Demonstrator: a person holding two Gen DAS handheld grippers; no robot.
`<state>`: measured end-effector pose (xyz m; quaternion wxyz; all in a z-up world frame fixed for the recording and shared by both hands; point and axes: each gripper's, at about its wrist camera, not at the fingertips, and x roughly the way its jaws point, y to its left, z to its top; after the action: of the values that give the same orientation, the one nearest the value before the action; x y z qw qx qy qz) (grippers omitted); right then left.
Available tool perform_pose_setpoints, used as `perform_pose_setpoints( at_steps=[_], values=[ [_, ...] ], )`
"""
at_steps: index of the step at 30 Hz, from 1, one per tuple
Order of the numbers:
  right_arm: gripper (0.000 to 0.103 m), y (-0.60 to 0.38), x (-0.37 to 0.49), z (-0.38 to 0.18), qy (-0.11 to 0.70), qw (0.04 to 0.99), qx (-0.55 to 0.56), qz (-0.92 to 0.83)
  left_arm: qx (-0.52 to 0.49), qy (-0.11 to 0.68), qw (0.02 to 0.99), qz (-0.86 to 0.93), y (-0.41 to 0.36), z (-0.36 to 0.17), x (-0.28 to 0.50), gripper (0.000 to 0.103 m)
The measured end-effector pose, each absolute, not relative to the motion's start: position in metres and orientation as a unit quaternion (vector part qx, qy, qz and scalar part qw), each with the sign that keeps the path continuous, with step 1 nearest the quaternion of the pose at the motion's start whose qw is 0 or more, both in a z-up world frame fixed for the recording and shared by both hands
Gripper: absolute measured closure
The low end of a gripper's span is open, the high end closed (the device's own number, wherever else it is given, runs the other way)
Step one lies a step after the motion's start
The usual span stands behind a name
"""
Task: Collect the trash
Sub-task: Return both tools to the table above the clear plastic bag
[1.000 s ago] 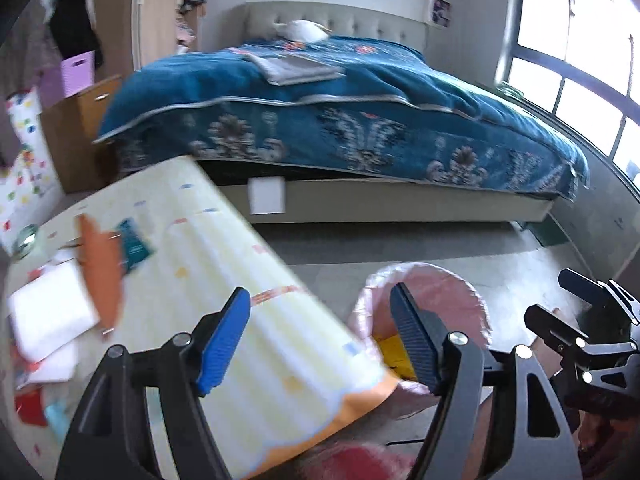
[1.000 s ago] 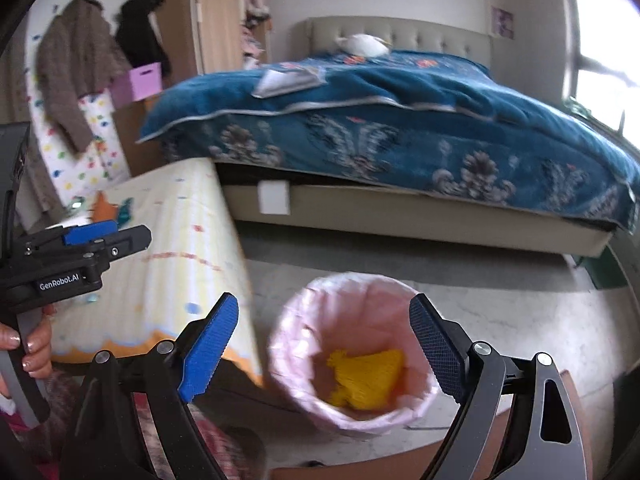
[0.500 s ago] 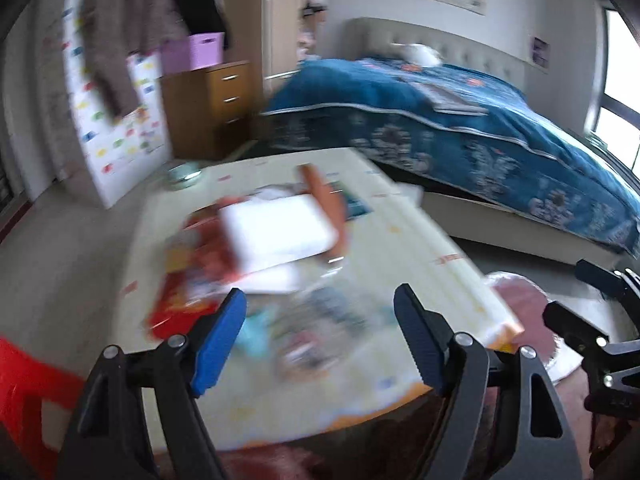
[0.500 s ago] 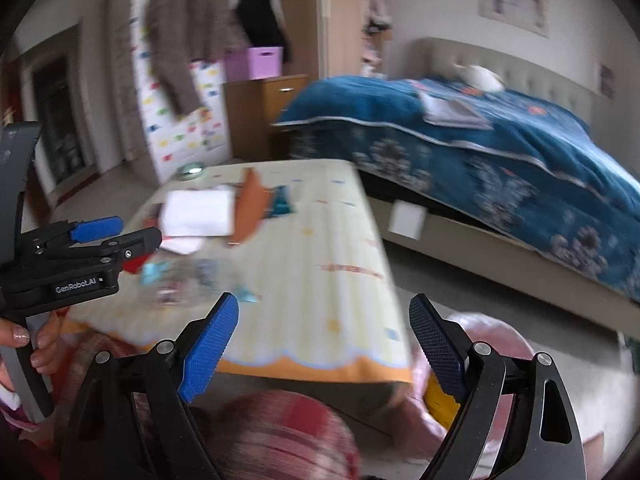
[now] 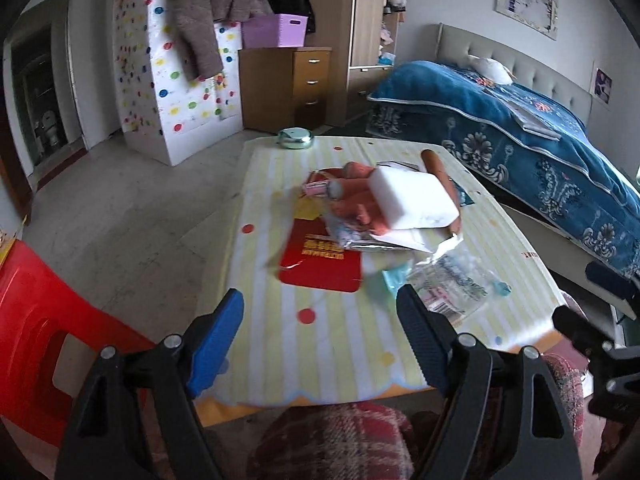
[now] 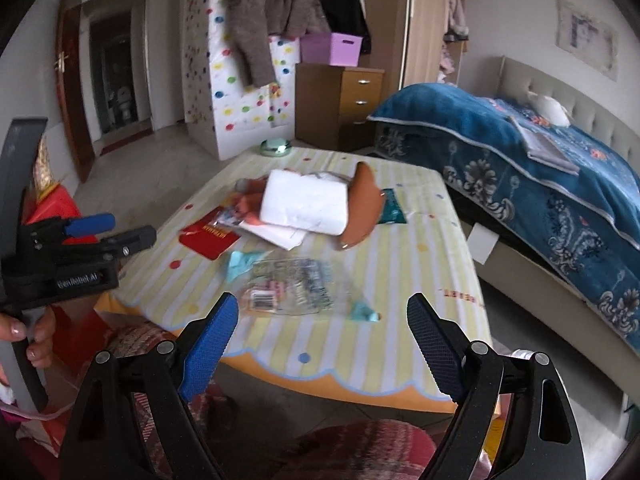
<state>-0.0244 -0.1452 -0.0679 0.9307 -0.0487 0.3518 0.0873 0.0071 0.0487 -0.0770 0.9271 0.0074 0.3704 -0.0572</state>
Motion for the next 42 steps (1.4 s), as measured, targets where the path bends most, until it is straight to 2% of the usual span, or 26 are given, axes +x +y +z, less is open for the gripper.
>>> perform_pose_setpoints(
  at_steps=[5, 21, 42],
  values=[
    [0.026, -0.143, -0.024, -0.079, 0.365, 0.925, -0.051, 0.087, 0.011, 0.379, 0.924, -0.057, 0.051, -0.083, 0.006, 0.026],
    [0.026, -0.183, -0.025, -0.081, 0.366, 0.929, -0.022, 0.049, 0.046, 0.397, 0.909, -0.116, 0.003, -0.103, 0.011, 0.022],
    [0.026, -0.206, -0.049, -0.076, 0.358, 0.933, 0.000, 0.038, 0.061, 0.399, 0.905, -0.136, -0.016, -0.106, -0.009, 0.022]
  ],
)
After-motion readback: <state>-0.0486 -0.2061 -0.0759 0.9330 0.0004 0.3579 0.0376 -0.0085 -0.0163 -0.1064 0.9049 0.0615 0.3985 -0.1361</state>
